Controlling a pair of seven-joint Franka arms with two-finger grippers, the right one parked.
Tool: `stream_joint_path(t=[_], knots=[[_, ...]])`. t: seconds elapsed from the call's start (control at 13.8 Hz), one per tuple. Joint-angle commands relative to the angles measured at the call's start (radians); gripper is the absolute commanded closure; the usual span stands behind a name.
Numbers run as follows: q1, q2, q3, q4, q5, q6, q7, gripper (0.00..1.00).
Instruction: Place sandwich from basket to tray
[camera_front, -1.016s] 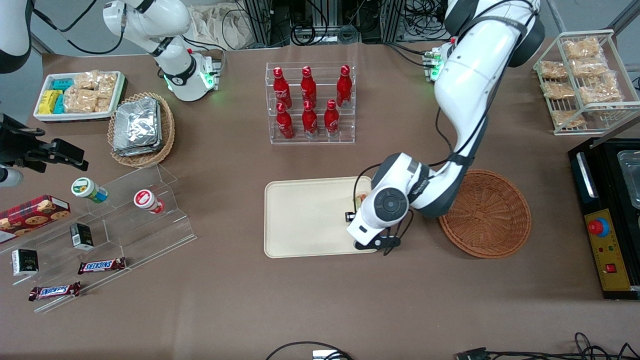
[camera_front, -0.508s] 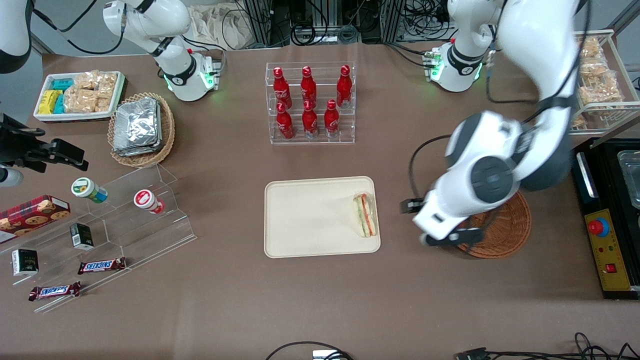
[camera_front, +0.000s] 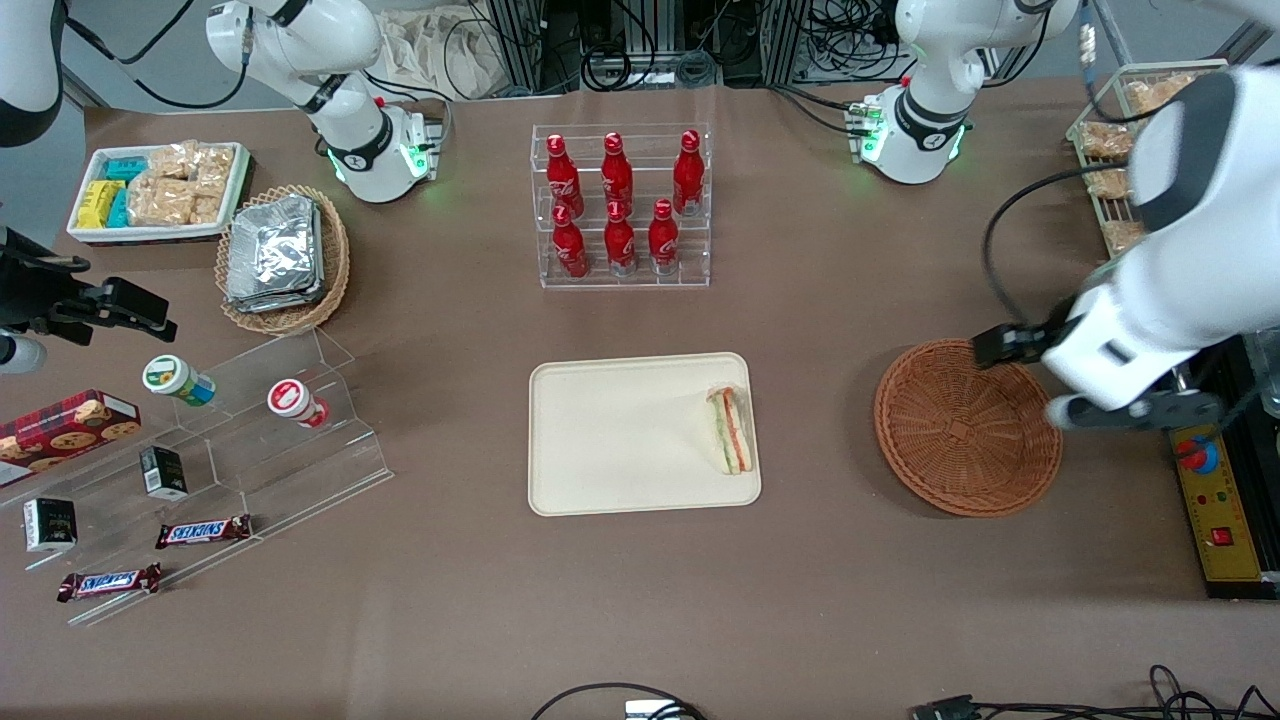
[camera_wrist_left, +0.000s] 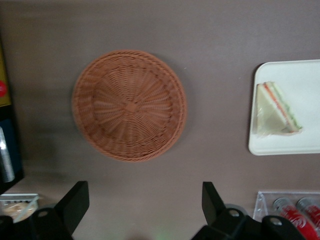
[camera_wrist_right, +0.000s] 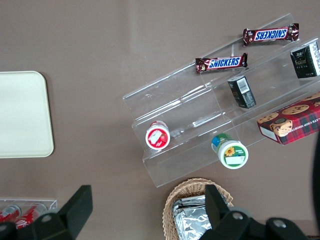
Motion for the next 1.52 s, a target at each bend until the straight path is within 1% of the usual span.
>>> stream_joint_path(t=[0.0, 0.36, 0.51, 0.65, 0.8, 1.02, 1.16, 1.23, 1.31, 1.45], knots=[[0.069, -0.060, -0.012, -0.036, 0.008, -0.030, 0.103, 0.00], [0.098, -0.082, -0.011, -0.067, 0.009, -0.061, 0.124, 0.00], [0.118, -0.109, -0.011, -0.112, 0.009, -0.062, 0.126, 0.00], [0.141, -0.114, -0.012, -0.120, 0.008, -0.062, 0.126, 0.00], [0.140, -0.119, -0.011, -0.123, 0.008, -0.062, 0.129, 0.00], [0.132, -0.158, -0.004, -0.151, 0.009, -0.047, 0.143, 0.00], [0.123, -0.209, 0.000, -0.216, 0.011, 0.002, 0.146, 0.00], [0.105, -0.241, 0.017, -0.272, 0.011, 0.049, 0.146, 0.00], [0.076, -0.254, 0.047, -0.293, 0.011, 0.070, 0.146, 0.00], [0.017, -0.249, 0.109, -0.281, 0.009, 0.068, 0.147, 0.00]])
